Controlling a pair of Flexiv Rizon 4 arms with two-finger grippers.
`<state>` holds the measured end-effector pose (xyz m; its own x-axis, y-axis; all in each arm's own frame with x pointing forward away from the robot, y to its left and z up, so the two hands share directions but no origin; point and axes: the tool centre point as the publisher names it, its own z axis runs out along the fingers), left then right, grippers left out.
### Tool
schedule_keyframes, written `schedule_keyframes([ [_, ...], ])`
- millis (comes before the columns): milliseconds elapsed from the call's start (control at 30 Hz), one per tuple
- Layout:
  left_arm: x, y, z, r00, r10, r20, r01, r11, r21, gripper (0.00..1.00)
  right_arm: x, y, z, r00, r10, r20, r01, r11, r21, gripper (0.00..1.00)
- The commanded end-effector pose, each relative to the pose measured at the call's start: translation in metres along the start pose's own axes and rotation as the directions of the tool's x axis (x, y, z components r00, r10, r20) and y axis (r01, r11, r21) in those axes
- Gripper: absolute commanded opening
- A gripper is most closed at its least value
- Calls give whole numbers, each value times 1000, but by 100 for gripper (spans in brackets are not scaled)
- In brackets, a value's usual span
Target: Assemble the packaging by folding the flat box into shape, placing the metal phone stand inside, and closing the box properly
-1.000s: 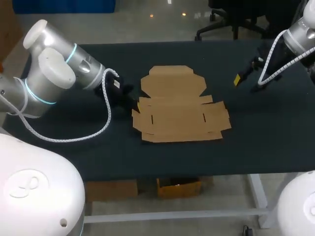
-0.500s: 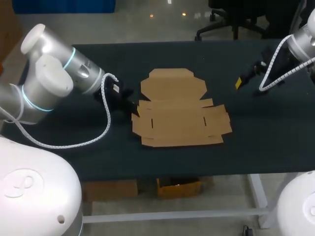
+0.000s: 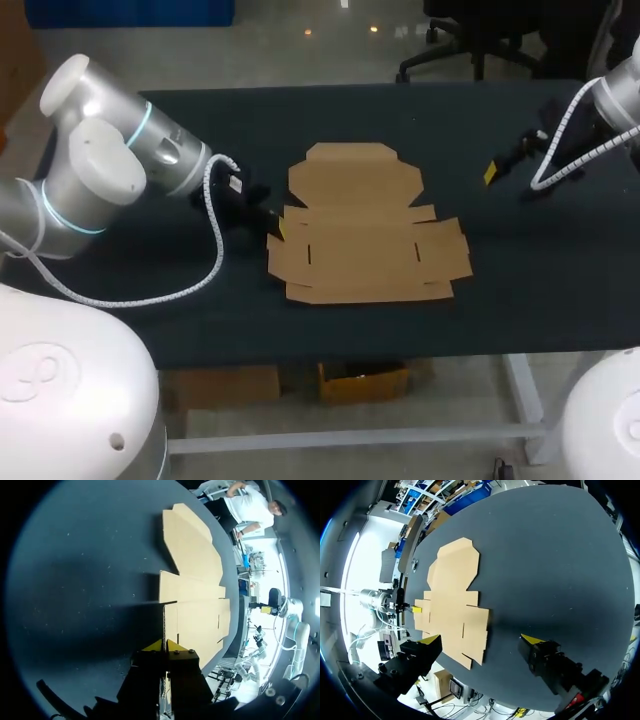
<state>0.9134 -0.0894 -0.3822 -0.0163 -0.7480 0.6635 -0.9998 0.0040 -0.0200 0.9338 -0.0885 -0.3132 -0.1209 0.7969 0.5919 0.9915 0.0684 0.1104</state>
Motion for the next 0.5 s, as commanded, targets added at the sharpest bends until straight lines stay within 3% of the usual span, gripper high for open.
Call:
schedule_keyframes([
  [33, 1, -2, -1, 1000, 5, 5, -5, 1000, -10, 0, -1, -3, -2, 1000, 9, 4, -9, 1000, -6, 100],
  [500, -1, -7, 2, 1000, 24, 10, -24, 1000, -13, 0, 0, -3, -4, 999, 31, 6, -31, 999, -11, 100],
])
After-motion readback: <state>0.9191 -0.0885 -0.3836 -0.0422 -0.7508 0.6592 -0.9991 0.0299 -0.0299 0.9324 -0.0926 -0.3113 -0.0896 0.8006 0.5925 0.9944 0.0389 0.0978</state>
